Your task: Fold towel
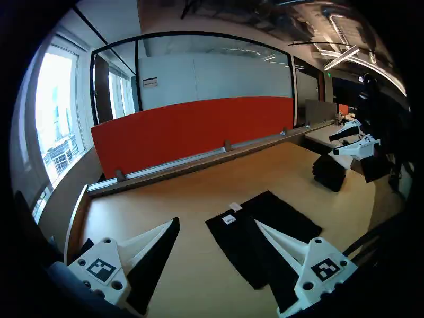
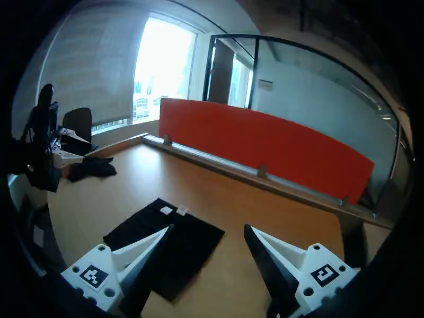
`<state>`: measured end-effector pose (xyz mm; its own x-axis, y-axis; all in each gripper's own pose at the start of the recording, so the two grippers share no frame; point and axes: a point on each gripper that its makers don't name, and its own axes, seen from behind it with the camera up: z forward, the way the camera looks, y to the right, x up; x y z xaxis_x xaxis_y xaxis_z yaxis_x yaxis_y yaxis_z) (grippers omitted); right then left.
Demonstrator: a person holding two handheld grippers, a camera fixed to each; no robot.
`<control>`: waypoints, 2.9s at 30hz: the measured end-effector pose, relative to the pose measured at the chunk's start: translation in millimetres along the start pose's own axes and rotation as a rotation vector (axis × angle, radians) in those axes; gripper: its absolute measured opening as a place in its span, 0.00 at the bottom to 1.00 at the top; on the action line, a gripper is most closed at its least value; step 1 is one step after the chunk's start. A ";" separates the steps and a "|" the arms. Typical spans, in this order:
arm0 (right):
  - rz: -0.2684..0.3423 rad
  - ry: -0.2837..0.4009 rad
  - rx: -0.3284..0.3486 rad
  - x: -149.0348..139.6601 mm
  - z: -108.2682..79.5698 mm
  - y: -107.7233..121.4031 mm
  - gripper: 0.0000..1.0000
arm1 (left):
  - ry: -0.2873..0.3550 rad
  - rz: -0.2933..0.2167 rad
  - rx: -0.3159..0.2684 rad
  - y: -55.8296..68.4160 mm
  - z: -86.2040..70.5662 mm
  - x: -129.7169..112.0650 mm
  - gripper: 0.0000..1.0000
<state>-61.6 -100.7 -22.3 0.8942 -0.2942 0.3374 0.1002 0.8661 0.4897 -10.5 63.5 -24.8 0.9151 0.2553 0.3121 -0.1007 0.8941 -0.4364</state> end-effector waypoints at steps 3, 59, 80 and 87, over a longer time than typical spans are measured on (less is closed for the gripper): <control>-0.004 -0.015 0.008 -11.9 5.5 -2.8 1.00 | -0.014 -0.003 -0.013 4.9 5.3 -11.9 0.94; -0.048 -0.325 0.175 -229.0 75.0 -72.1 1.00 | -0.352 0.062 -0.198 86.1 76.6 -212.9 0.94; -0.082 -0.391 0.218 -258.5 67.8 -78.8 1.00 | -0.430 0.088 -0.261 112.3 74.6 -242.4 0.93; -0.097 -0.406 0.243 -263.7 67.0 -84.1 0.94 | -0.448 0.097 -0.267 115.2 73.8 -249.0 0.94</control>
<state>-335.1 -123.1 -98.6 0.6385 -0.5449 0.5434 0.0266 0.7213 0.6921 -278.7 130.0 -90.5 0.6441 0.5166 0.5642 -0.0203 0.7488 -0.6625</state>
